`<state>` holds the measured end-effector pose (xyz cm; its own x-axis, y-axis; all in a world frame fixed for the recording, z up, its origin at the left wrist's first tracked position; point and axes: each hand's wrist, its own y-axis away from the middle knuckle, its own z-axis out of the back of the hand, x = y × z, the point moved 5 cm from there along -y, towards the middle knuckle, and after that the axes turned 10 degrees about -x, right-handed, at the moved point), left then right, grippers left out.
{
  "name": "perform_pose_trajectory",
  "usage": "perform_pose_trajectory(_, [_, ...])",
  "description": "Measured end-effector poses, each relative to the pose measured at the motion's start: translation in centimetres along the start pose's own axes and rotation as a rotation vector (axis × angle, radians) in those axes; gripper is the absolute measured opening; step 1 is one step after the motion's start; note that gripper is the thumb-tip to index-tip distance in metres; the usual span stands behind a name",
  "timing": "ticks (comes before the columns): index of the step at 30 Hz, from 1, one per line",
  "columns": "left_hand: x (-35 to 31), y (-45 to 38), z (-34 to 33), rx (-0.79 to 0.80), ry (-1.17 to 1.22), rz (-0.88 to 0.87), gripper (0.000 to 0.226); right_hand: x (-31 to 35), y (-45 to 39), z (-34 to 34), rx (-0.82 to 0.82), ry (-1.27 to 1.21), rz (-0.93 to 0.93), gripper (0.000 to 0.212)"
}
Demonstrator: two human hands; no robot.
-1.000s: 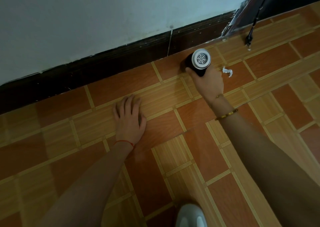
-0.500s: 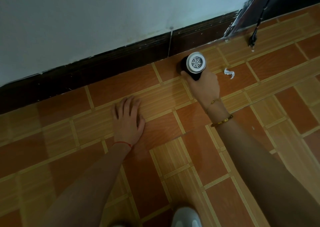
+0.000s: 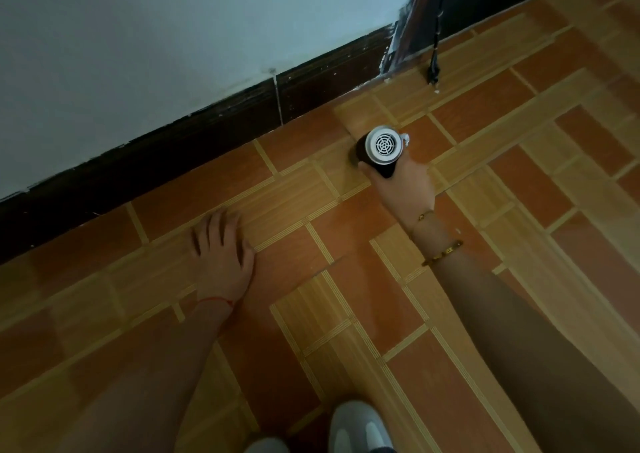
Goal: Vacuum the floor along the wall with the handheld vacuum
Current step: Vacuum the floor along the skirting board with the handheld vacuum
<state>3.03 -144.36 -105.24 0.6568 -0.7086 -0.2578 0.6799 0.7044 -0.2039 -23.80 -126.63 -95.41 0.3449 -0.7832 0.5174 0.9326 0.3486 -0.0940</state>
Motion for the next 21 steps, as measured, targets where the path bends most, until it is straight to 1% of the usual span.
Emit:
perform_pose_trajectory(2, [-0.2, -0.1, 0.1, 0.007, -0.014, 0.023, 0.056, -1.1, 0.0, 0.9, 0.001, -0.003, -0.005, 0.069])
perform_pose_trajectory(5, [-1.7, -1.0, 0.2, 0.019, -0.014, 0.062, 0.057, -1.9, 0.4, 1.0, 0.051, -0.025, 0.054, 0.067])
perform_pose_trajectory(9, [-6.4, -2.8, -0.7, 0.038, 0.058, -0.089, 0.055, -2.5, 0.9, 0.6, 0.052, -0.028, 0.060, 0.066])
perform_pose_trajectory(14, [-11.4, -5.5, -2.0, 0.042, 0.095, -0.232, 0.055, -4.3, -0.1, 1.9, -0.050, 0.055, -0.062, 0.070])
perform_pose_trajectory(17, [-12.4, -6.6, -3.1, 0.063, 0.064, -0.273, 0.054, -5.8, -0.8, 3.0, -0.112, 0.061, -0.132, 0.069])
perform_pose_trajectory(21, [-12.2, -7.1, -4.7, 0.092, 0.032, -0.264, 0.057, -6.9, -0.5, 2.6, -0.066, 0.014, -0.072, 0.068])
